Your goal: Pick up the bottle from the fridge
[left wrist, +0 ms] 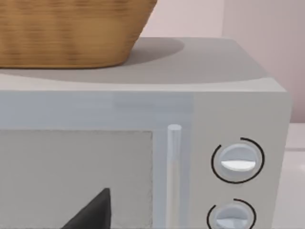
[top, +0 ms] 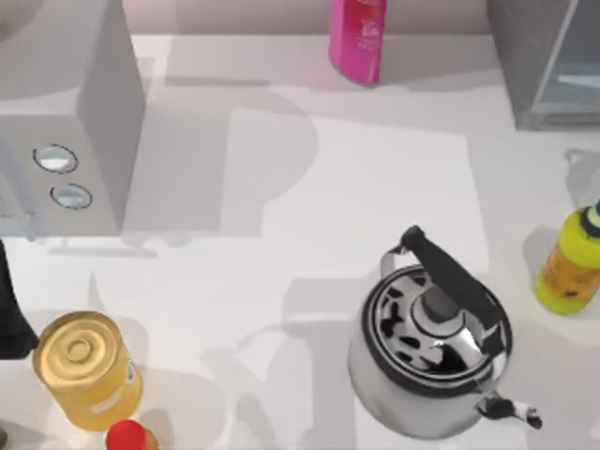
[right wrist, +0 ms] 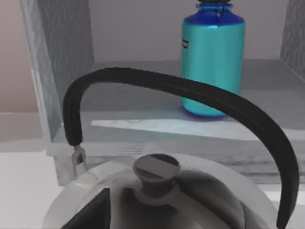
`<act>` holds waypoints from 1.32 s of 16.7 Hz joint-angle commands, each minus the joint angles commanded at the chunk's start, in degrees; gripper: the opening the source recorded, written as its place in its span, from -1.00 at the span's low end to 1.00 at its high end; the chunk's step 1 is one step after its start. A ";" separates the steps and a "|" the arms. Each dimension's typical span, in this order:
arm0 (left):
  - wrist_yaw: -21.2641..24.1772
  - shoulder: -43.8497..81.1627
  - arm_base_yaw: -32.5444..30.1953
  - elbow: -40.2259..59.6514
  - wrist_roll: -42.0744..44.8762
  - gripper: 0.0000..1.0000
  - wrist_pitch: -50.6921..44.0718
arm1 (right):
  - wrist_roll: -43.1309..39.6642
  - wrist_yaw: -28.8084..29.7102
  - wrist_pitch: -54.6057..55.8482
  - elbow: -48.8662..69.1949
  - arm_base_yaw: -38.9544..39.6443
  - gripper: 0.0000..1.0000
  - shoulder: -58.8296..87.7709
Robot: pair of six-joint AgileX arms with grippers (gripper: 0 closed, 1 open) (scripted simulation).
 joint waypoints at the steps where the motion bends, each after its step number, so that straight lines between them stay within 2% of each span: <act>1: 0.00 0.00 0.00 0.00 0.00 1.00 0.00 | 0.05 -1.14 3.54 0.47 -1.15 1.00 3.69; 6: 0.00 0.00 0.00 0.00 0.00 1.00 0.00 | 0.14 -4.94 16.08 2.46 -4.99 1.00 15.83; 14: 0.00 0.00 0.00 0.00 0.00 1.00 0.00 | -0.10 -5.44 17.22 3.21 -4.89 1.00 16.30; 18: 0.00 0.00 0.00 0.00 0.00 1.00 0.00 | -2.20 -6.61 13.39 11.89 -2.63 1.00 12.57; 22: 0.00 0.00 0.00 0.00 0.00 1.00 0.00 | -4.25 -6.18 0.27 27.88 1.08 1.00 11.50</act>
